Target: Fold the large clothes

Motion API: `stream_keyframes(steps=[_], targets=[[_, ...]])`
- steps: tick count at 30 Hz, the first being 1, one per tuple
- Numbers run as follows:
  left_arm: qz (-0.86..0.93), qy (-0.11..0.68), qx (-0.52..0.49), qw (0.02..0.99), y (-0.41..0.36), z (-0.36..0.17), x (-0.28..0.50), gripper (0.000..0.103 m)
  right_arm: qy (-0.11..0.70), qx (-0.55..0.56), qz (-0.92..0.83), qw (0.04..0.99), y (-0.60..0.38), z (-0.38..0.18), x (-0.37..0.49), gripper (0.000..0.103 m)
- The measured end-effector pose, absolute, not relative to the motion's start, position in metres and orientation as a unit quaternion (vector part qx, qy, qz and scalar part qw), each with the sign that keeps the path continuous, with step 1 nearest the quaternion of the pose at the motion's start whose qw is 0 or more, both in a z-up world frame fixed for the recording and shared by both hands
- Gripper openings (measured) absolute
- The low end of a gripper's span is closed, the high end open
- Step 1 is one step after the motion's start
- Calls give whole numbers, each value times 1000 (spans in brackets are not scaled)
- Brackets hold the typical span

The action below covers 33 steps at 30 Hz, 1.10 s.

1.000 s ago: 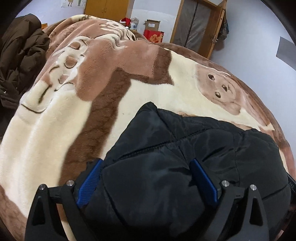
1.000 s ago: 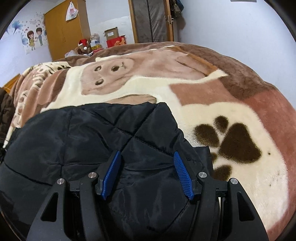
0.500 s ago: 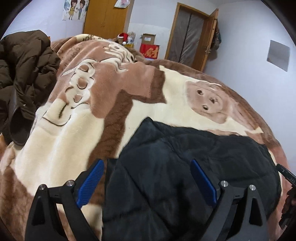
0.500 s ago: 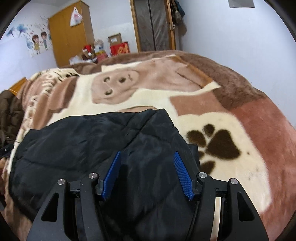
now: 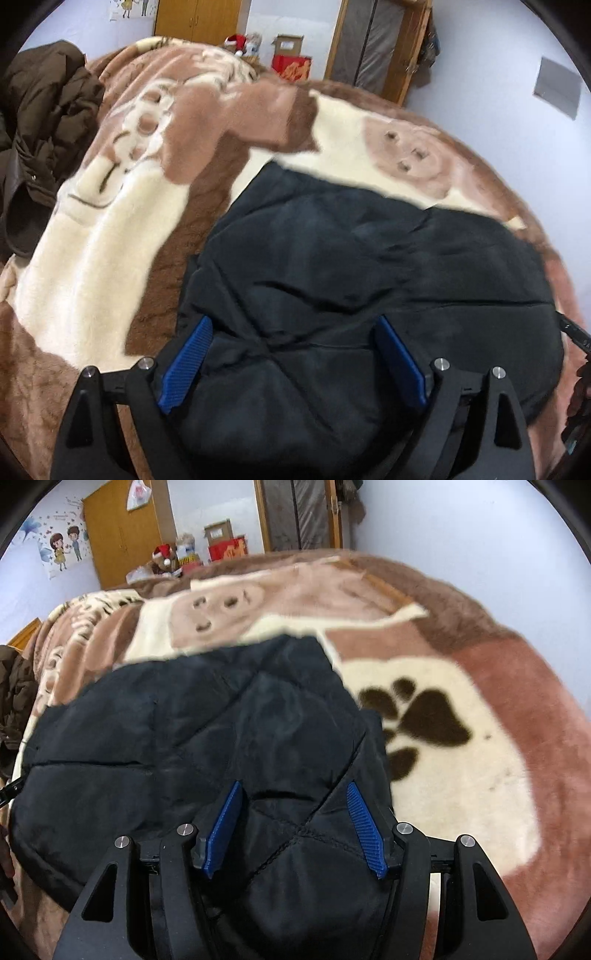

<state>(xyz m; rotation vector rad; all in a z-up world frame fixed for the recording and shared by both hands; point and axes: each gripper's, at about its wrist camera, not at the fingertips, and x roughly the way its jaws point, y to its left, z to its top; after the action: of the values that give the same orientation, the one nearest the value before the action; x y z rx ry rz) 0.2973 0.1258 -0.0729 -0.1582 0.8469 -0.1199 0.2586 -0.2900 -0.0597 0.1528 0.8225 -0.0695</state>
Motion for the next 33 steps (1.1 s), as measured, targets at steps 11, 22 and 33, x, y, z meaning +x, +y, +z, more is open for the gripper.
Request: stream_keyframes(steps=[11, 22, 33], targets=[[-141, 426, -19, 894, 27, -81, 325, 93, 437, 61, 2, 897, -257, -78, 291, 59], [-132, 435, -24, 890, 22, -93, 340, 95, 450, 44, -4, 892, -255, -91, 304, 59], [-88, 406, -27, 909, 85, -46, 314, 76, 410, 41, -18, 911, -279, -49, 262, 59]])
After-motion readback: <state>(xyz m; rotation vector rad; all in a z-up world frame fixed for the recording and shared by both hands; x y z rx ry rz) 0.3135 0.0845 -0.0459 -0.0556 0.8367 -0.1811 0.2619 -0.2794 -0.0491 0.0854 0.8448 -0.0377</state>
